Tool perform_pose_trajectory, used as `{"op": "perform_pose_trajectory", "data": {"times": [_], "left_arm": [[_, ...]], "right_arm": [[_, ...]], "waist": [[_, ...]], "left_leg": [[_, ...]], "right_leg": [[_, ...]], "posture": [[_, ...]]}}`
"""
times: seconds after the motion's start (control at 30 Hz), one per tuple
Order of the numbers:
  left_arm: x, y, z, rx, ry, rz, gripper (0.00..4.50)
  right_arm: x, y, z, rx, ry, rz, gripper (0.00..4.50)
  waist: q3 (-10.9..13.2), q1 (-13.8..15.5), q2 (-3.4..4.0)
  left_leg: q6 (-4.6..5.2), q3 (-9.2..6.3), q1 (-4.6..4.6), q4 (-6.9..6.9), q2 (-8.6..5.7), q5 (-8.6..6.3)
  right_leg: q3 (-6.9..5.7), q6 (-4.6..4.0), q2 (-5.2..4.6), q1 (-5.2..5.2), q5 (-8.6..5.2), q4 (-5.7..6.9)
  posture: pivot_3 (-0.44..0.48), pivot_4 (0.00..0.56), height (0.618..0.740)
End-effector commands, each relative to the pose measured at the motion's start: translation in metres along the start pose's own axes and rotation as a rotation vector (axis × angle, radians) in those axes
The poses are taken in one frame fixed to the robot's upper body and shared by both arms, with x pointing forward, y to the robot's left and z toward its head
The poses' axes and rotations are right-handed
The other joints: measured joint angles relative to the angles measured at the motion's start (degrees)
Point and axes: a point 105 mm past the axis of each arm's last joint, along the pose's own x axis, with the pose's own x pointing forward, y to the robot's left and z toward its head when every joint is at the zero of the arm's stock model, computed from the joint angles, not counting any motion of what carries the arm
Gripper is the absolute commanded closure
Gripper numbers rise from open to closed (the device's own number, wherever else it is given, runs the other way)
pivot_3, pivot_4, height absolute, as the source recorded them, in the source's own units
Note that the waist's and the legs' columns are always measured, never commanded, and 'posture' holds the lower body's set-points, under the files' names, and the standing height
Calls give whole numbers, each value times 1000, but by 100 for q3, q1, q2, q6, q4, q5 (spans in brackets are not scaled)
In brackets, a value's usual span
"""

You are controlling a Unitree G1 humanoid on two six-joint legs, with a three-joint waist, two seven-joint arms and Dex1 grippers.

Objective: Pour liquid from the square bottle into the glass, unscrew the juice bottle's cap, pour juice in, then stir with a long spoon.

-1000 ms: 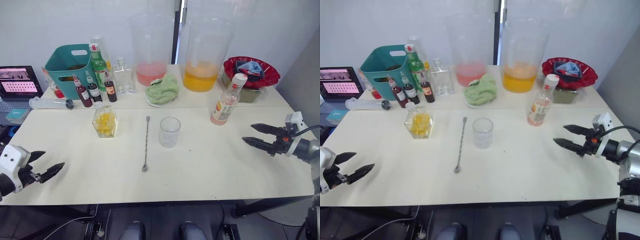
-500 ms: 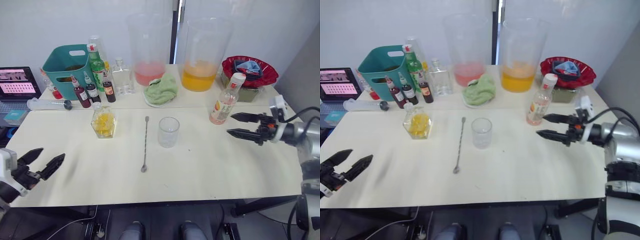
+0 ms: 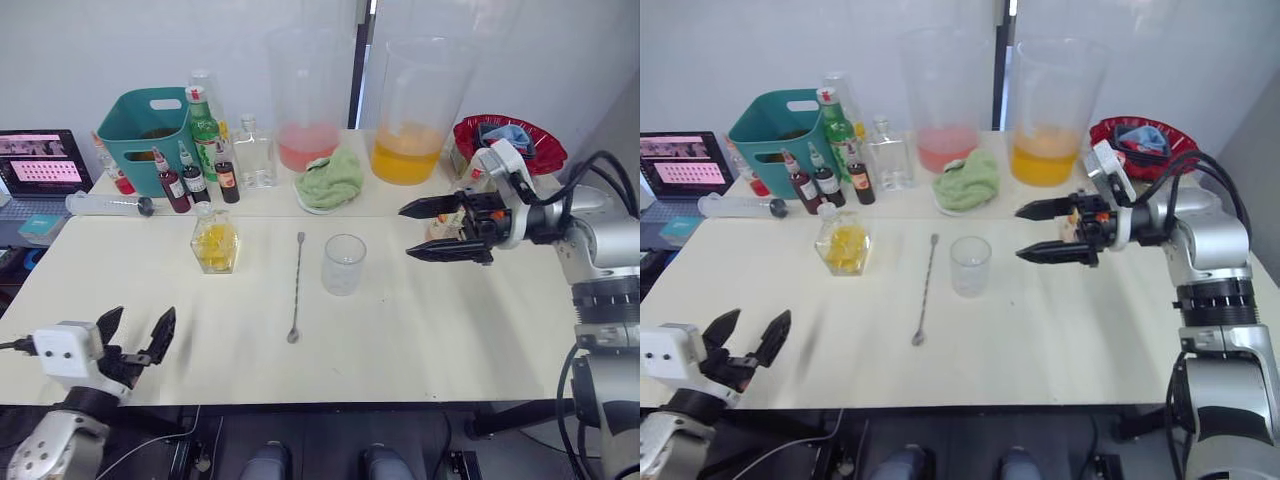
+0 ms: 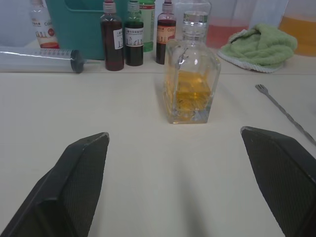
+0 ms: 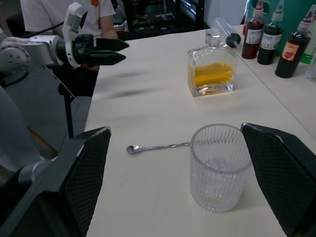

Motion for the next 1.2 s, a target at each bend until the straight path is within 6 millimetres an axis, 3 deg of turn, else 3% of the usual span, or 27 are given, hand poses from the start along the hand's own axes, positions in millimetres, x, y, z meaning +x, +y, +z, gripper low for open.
{"op": "perform_pose_trajectory", "data": {"times": [0.03,0.2,0.43,0.57,0.97,1.2], "left_arm": [[9,-14,6,33,-64,37,0],[24,-30,1,36,-83,60,0],[65,-28,1,2,-118,46,0],[87,-29,0,5,-123,-2,0],[126,-26,2,24,-137,-3,0],[143,-40,2,26,-142,-46,0]], "right_arm": [[7,8,11,-25,-11,66,45],[10,13,10,-19,-11,59,45],[4,19,-5,2,29,8,45],[2,22,-2,17,10,-3,45],[10,25,8,0,-53,-36,45],[10,27,7,-5,-48,-35,45]], "waist": [[0,13,-1],[0,32,-1],[0,102,-1],[0,93,-1],[0,103,-3],[0,96,-3]], "left_leg": [[0,0,-1,2,0,0],[0,0,-15,12,-2,0],[1,5,-23,31,-3,0],[1,6,-25,33,-2,0],[1,2,-28,37,-3,0],[1,1,-29,40,-5,0]], "right_leg": [[-1,0,-1,0,0,0],[-6,0,2,-5,0,3],[-19,0,8,-2,0,9],[-20,0,10,-5,0,10],[-25,1,11,-4,1,13],[-25,2,10,-5,1,15]], "posture": [[0,150,740],[0,150,740],[0,150,740],[0,150,740],[0,150,740],[0,150,740]]}}
